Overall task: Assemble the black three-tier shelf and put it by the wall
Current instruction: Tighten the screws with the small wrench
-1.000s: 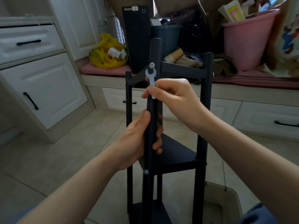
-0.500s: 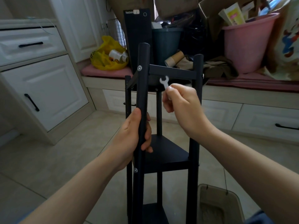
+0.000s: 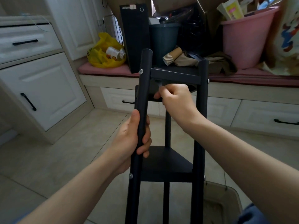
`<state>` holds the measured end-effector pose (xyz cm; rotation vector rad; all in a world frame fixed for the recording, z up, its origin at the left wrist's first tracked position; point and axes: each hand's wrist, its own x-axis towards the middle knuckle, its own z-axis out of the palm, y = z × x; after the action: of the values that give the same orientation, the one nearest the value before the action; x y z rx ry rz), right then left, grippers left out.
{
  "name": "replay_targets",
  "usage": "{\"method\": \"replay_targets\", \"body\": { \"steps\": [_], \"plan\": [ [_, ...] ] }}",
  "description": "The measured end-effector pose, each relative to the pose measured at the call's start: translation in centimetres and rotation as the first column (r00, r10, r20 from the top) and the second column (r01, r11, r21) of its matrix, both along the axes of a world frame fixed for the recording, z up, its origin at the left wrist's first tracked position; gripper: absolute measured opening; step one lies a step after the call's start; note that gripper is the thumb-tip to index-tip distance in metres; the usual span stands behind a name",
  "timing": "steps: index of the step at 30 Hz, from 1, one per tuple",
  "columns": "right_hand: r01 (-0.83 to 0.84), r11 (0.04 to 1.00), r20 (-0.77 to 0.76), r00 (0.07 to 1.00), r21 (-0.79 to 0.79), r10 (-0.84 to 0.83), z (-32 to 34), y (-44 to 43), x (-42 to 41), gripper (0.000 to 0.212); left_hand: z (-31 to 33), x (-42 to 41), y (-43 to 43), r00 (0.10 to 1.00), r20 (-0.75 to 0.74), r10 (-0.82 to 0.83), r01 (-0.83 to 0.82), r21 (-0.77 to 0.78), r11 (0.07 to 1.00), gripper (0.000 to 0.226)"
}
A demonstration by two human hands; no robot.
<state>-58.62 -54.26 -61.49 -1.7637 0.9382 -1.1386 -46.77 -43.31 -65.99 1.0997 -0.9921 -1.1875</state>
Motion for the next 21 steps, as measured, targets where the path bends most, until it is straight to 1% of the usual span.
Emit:
{"method": "replay_targets", "body": {
  "steps": [3, 11, 18, 21],
  "plan": [
    [0.026, 0.999, 0.001, 1.000, -0.035, -0.026, -0.3, -0.2, 0.5, 0.032, -0.2, -0.1, 0.1, 1.000, -0.010, 0.021, -0.020, 0.013, 1.000, 0.062],
    [0.053, 0.990, -0.073, 0.995, -0.134, -0.063, -0.6, 0.0, 0.8, 0.026, -0.3, -0.6, 0.3, 1.000, 0.003, 0.027, -0.027, -0.016, 1.000, 0.062],
    [0.061, 0.973, -0.123, 0.988, -0.224, -0.090, -0.6, 0.4, 0.7, 0.023, -0.5, -1.0, 0.6, 0.999, 0.005, 0.050, -0.050, -0.043, 0.998, 0.060],
    [0.069, 0.967, -0.136, 0.985, -0.247, -0.105, -0.6, 0.5, 0.7, 0.025, -0.7, -1.2, 0.8, 0.998, 0.012, 0.064, -0.063, -0.059, 0.996, 0.061]
  ]
}}
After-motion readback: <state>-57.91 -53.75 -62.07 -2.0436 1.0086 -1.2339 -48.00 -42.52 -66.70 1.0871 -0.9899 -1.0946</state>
